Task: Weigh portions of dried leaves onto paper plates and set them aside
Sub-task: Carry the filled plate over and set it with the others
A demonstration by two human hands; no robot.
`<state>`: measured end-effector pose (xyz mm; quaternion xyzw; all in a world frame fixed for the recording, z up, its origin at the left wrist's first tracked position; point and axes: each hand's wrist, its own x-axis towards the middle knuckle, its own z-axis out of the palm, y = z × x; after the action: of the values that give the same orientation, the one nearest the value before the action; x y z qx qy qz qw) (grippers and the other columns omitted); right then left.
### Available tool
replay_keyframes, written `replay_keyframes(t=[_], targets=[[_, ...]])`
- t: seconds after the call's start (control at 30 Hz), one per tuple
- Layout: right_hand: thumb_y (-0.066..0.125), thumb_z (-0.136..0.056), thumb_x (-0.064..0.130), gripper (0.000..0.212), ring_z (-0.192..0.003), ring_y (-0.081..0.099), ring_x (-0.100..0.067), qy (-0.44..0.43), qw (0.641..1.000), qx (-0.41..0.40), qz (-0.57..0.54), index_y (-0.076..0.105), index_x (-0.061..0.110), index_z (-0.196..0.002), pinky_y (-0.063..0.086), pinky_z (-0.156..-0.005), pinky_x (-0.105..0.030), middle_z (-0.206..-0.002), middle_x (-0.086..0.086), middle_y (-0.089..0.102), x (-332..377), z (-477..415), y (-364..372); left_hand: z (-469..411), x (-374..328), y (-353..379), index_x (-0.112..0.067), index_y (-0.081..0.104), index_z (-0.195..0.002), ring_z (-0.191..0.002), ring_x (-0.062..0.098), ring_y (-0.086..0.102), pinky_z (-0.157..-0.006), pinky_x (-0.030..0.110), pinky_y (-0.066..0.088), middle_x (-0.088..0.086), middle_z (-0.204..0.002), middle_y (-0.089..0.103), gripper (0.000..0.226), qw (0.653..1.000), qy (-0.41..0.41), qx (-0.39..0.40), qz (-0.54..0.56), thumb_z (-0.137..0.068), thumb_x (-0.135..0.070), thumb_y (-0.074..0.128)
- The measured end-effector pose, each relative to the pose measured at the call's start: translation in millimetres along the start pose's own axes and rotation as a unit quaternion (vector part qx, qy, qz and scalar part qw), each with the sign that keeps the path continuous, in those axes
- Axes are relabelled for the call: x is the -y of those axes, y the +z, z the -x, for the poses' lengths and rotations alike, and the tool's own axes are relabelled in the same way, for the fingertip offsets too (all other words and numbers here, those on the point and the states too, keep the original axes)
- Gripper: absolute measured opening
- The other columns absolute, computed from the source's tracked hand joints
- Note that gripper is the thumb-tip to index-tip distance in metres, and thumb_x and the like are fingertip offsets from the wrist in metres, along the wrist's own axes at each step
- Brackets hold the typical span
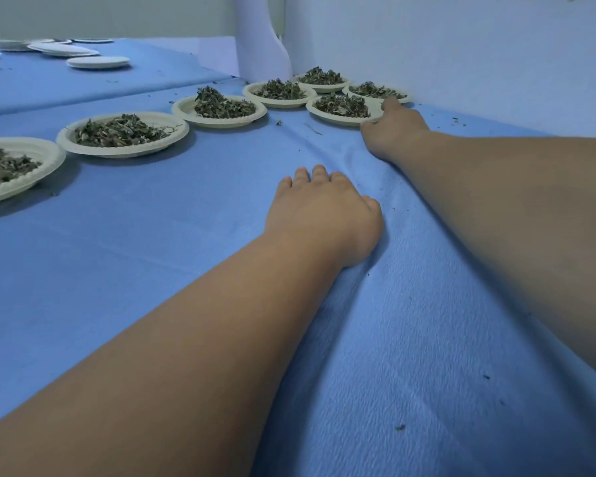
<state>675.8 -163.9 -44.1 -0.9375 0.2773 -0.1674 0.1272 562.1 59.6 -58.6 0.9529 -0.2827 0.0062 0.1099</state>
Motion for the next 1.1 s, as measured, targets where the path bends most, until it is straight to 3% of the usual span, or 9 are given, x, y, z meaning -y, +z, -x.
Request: replay_keyframes(t=[0.1,0.2,0.3,0.43,0.57,0.8,0.97,1.1], targets=[[0.042,-0.097,0.032,0.058,-0.12,0.054,-0.037,-0.012,1.0,-0.003,0.0,0.029,0.012,-0.15,0.046,-0.083,-0.038,-0.137,-0.018,0.054,0,3,0,0,0,-1,-0.005,0.04,-0.148,-0.149,0.035,0.026,-0.122,0.05,0.02,0.018,-0.159,0.034,0.059,1.0,0.002,-0.003,0.002,-0.104,-0.041,0.025],[0.039,-0.097,0.027,0.069,-0.119,0.055,-0.038,0.004,1.0,-0.003,0.012,0.012,0.01,-0.157,0.042,-0.078,-0.038,-0.138,-0.019,0.053,4,4,2,1,1,0,-0.004,0.041,-0.147,-0.148,0.036,0.026,-0.122,0.05,0.02,0.018,-0.159,0.035,0.059,1.0,0.001,-0.003,0.003,-0.104,-0.04,0.024],[0.036,-0.098,0.028,0.075,-0.127,0.05,-0.04,0.032,0.999,0.022,0.026,-0.003,0.009,-0.159,0.039,-0.087,-0.041,-0.144,-0.021,0.048,6,4,2,0,1,-1,-0.005,0.04,-0.148,-0.149,0.037,0.025,-0.122,0.05,0.019,0.019,-0.159,0.033,0.059,1.0,0.005,-0.002,0.014,-0.104,-0.041,0.024],[0.029,-0.097,0.049,0.077,-0.142,0.035,-0.041,0.042,0.992,0.108,0.04,-0.005,0.021,-0.16,0.029,-0.115,-0.048,-0.159,-0.017,0.031,-4,6,-5,-2,2,0,-0.008,0.039,-0.148,-0.149,0.035,0.025,-0.121,0.051,0.021,0.019,-0.159,0.033,0.059,1.0,0.008,-0.002,0.017,-0.103,-0.042,0.024],[0.026,-0.093,0.064,0.083,-0.149,0.024,-0.037,0.032,0.988,0.134,0.068,-0.001,0.026,-0.161,0.022,-0.12,-0.05,-0.166,-0.01,0.019,-18,23,-14,-4,3,0,-0.018,0.041,-0.145,-0.147,0.035,0.027,-0.119,0.052,0.023,0.019,-0.155,0.035,0.056,1.0,0.015,0.009,0.007,-0.102,-0.046,0.022],[0.018,-0.098,0.066,0.077,-0.155,0.004,-0.029,-0.009,0.979,0.166,0.118,0.009,0.023,-0.162,0.007,-0.124,-0.053,-0.17,-0.004,0.004,-59,76,-44,0,0,-5,-0.039,0.042,-0.149,-0.142,0.031,0.035,-0.113,0.049,0.03,0.012,-0.152,0.043,0.053,1.0,0.023,-0.011,-0.009,-0.1,-0.05,0.024],[0.015,-0.099,0.068,0.078,-0.156,-0.002,-0.029,-0.019,0.972,0.189,0.137,0.003,0.023,-0.162,0.003,-0.124,-0.053,-0.17,-0.007,-0.003,-78,135,-66,31,-30,-1,-0.042,0.019,-0.158,-0.156,0.032,0.01,-0.12,0.065,0.005,0.003,-0.17,0.014,0.072,0.998,-0.034,0.042,-0.045,-0.093,-0.072,0.013],[0.014,-0.098,0.07,0.079,-0.156,-0.004,-0.026,-0.029,0.97,0.198,0.135,0.002,0.026,-0.162,0.002,-0.124,-0.055,-0.17,-0.002,-0.005,-97,184,-85,73,-66,7,-0.037,0.013,-0.161,-0.157,0.034,0.002,-0.12,0.064,0.002,0.002,-0.172,0.005,0.081,0.998,-0.015,0.049,-0.042,-0.091,-0.077,0.008]])
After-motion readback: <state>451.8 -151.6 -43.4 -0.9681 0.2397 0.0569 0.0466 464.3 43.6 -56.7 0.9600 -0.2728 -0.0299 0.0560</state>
